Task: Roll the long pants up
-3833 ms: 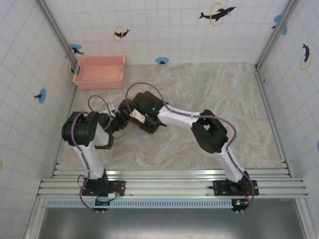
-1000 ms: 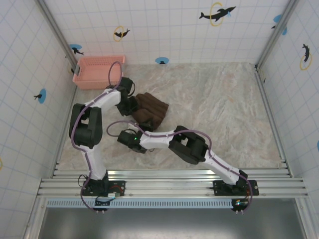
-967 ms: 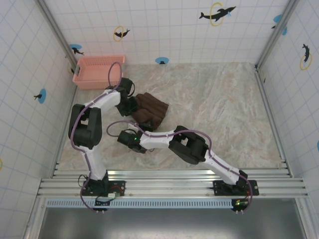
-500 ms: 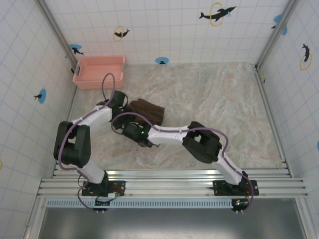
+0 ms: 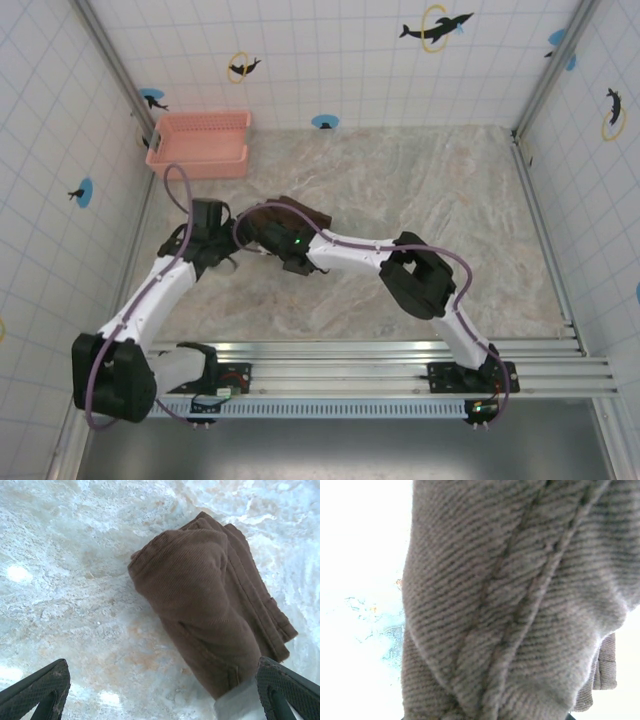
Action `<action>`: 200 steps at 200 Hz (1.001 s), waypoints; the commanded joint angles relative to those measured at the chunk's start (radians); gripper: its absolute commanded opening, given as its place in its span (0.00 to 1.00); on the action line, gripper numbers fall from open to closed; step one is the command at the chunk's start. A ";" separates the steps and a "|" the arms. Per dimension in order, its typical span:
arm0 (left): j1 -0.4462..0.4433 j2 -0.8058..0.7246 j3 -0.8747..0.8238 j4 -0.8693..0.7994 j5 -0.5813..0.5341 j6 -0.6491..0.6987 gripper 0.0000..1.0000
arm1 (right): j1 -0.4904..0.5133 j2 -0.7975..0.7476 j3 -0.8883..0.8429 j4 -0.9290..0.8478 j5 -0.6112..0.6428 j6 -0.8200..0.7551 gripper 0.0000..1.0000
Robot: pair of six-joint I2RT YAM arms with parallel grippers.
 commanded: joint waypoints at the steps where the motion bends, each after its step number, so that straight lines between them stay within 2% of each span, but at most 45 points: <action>1: 0.041 -0.094 -0.149 0.139 0.076 -0.022 0.97 | -0.038 0.118 -0.012 -0.140 -0.260 0.054 0.00; 19: 0.062 -0.119 -0.286 0.364 0.191 -0.089 0.97 | -0.049 0.137 0.016 -0.164 -0.317 0.054 0.00; 46: 0.062 -0.050 -0.438 0.733 0.303 -0.199 0.97 | -0.073 0.153 0.024 -0.183 -0.403 0.055 0.00; 58: 0.064 -0.001 -0.475 0.898 0.343 -0.249 0.97 | -0.091 0.158 0.020 -0.184 -0.457 0.061 0.00; 70: 0.061 0.043 -0.481 0.992 0.380 -0.271 0.97 | -0.108 0.165 0.017 -0.185 -0.508 0.067 0.00; 84: 0.058 0.068 -0.481 1.055 0.406 -0.287 0.97 | -0.131 0.178 0.019 -0.186 -0.568 0.070 0.00; 99: 0.057 0.060 -0.477 1.044 0.399 -0.278 0.97 | -0.146 0.187 0.023 -0.189 -0.609 0.075 0.00; 145: 0.059 0.065 -0.466 1.038 0.397 -0.268 0.97 | -0.147 0.207 0.041 -0.214 -0.629 0.070 0.00; 168: 0.056 0.154 -0.461 1.096 0.409 -0.276 0.97 | -0.147 0.204 0.044 -0.216 -0.629 0.070 0.00; 200: 0.054 0.338 -0.459 1.276 0.415 -0.313 0.97 | -0.148 0.201 0.046 -0.216 -0.633 0.072 0.00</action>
